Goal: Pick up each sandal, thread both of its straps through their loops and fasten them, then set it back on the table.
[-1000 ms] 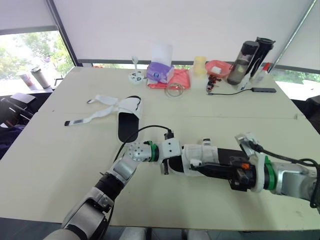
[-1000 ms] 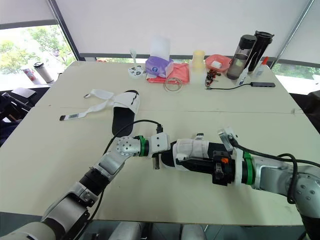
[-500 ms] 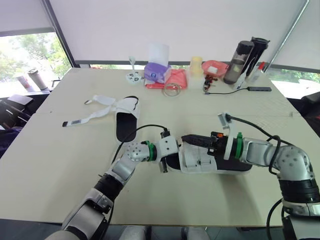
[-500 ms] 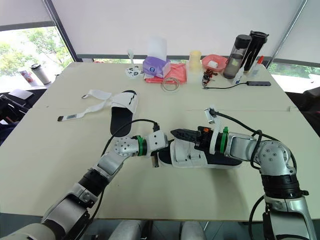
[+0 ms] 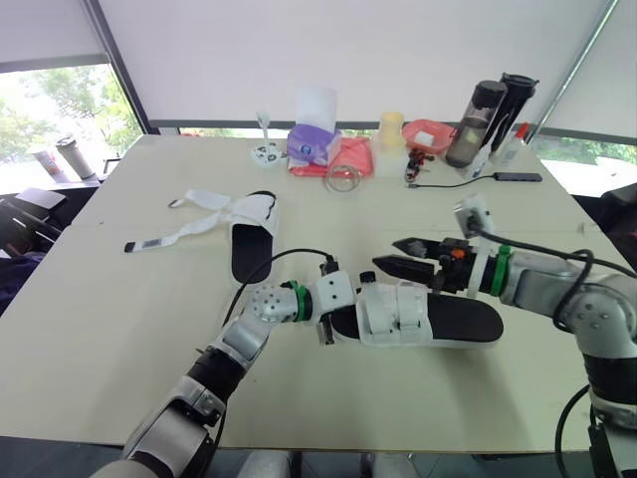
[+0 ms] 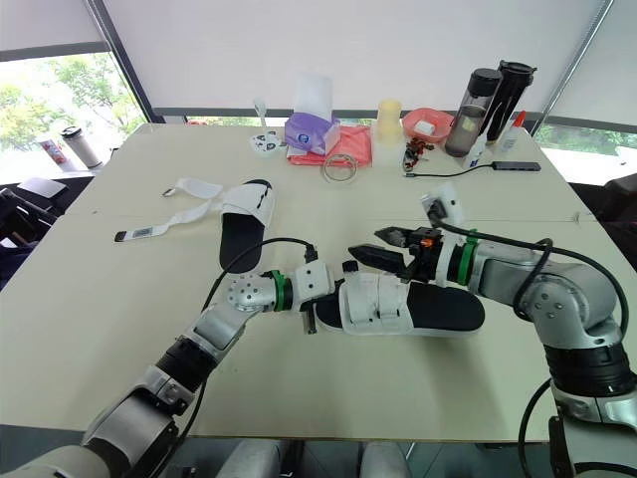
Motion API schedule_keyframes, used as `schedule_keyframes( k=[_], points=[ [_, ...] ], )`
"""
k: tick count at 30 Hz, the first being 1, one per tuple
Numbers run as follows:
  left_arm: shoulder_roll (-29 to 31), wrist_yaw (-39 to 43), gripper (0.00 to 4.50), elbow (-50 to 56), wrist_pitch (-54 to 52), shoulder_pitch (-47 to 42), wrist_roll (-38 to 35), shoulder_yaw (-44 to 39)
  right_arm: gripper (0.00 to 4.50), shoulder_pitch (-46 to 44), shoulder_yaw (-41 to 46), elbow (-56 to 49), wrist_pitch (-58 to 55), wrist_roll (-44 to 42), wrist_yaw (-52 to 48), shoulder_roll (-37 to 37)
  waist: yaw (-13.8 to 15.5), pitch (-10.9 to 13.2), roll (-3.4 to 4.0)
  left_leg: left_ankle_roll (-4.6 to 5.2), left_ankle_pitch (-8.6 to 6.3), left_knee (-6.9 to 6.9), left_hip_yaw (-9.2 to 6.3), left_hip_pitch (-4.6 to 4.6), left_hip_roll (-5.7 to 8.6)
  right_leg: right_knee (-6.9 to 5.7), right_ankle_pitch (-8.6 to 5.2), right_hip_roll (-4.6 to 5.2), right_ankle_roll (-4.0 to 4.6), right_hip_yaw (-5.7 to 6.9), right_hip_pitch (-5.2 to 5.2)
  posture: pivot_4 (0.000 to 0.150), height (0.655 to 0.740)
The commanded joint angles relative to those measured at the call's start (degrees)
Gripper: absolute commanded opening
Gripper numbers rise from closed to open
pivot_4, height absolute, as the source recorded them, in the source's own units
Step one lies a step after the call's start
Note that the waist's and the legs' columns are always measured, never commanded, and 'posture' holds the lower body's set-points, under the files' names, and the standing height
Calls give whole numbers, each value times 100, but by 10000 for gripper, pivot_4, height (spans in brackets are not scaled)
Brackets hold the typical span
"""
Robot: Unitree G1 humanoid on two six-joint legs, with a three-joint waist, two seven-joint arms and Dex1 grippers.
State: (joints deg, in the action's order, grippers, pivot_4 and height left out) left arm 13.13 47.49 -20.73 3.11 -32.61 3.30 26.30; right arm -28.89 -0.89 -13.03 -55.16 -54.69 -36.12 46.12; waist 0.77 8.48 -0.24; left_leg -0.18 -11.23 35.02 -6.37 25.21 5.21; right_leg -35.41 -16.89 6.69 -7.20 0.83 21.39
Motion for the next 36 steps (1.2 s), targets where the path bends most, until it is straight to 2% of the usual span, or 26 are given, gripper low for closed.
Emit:
schedule_keyframes(
  k=[1,9,10,13,17,19,23,30,36],
  points=[
    [139,-20,0,-828,-430,207,474,248,44492,-275,-406,254,285,639,-620,54,10,0,0,0,0,1,0,0,0,0,1,0,-1,0,0,1500,7400],
    [128,-55,0,-844,-457,211,461,209,44492,-730,-782,949,228,1263,-1406,-206,8,0,-1,0,0,2,-2,-1,3,-3,5,0,-7,0,0,1500,7400],
    [129,-63,0,-829,-470,223,458,203,42143,-767,-770,1001,200,1285,-1455,-257,9,0,-1,0,0,2,-2,-1,3,-3,5,0,-8,0,0,1500,7400],
    [131,-78,0,-809,-488,236,452,190,32301,-838,-765,1071,124,1356,-1621,-332,7,0,-1,0,0,3,-2,-1,4,-3,7,-1,-11,-1,0,1500,7400],
    [132,-100,0,-767,-517,271,439,173,12601,-884,-800,1066,5,1447,-1829,-354,7,0,-1,-1,0,3,-2,-4,4,-5,7,-2,-12,-1,-1,1500,7400],
    [130,-103,0,-771,-519,266,437,173,510,-895,-775,1060,-63,1451,-1882,-366,5,0,0,-1,0,3,-2,-4,4,-5,7,-2,-12,-1,-1,1500,7400],
    [135,-96,0,-778,-505,257,438,176,510,-853,-530,917,-283,1274,-1987,-312,7,0,0,-1,0,3,-2,-4,4,-6,7,-2,-12,-1,-1,1500,7400],
    [173,-71,0,-826,-449,217,476,200,510,-506,545,378,-530,405,-2221,-231,8,1,-1,-1,0,3,-3,-4,4,-6,14,-2,-24,-2,-2,1500,7400],
    [185,-31,0,-869,-414,182,486,222,510,-279,1082,49,-774,-78,-1741,-468,5,1,0,-1,0,3,-3,-3,4,-7,9,-1,-13,-3,-1,1500,7400]
  ],
)
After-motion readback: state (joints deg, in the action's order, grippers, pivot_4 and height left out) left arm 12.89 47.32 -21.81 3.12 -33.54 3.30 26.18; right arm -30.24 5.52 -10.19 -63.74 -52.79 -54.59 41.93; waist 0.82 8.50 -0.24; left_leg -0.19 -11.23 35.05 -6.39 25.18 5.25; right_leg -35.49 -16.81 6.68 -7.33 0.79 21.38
